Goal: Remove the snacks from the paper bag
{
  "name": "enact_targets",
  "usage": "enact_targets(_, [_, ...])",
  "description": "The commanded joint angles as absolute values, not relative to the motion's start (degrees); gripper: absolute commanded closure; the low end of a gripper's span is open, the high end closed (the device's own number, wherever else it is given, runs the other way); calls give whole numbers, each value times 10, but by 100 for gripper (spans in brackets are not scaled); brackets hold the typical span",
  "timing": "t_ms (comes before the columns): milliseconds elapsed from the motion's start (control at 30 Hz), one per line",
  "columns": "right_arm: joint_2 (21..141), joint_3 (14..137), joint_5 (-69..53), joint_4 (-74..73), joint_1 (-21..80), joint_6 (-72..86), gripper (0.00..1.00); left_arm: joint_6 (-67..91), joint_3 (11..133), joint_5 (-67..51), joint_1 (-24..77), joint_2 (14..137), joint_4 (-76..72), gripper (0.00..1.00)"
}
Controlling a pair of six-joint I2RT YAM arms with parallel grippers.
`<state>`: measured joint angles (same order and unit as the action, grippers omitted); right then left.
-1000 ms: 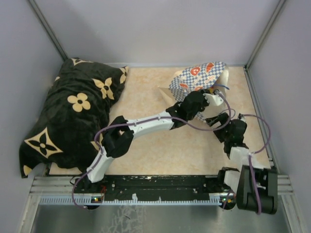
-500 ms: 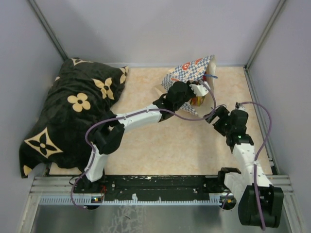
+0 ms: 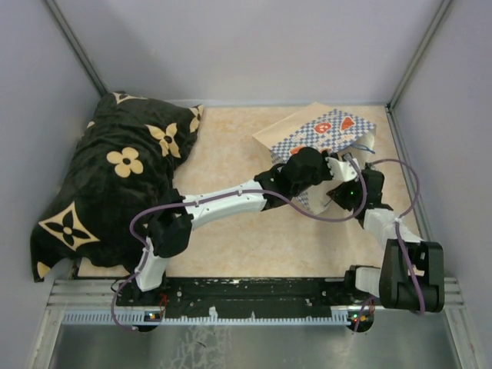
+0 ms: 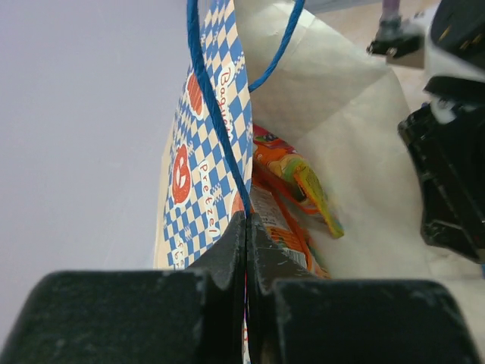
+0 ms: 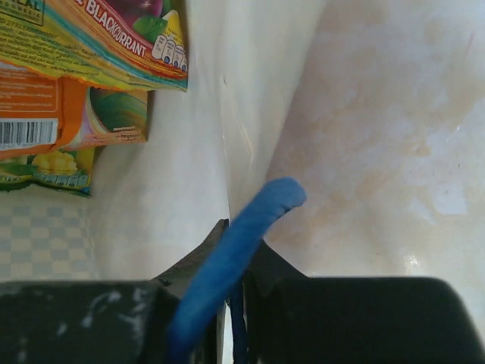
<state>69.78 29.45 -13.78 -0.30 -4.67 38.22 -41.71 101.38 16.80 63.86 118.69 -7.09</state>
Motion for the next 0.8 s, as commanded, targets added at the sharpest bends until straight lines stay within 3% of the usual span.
enact_targets(0, [692,233,-172,146,-45,438,92,-393,1033,142,650,1162,-34,100])
enact_targets(333, [862,229,-180,416,-1,547,100,-380,993,117,595,1163,-8,100])
enact_targets(633, [958,304,-120,419,99,566,100,-380,848,85,539,1057,-44,100])
enact_targets(767, [876,262,-101,331,100,528,74,-344,856,73,542,1064,-47,100])
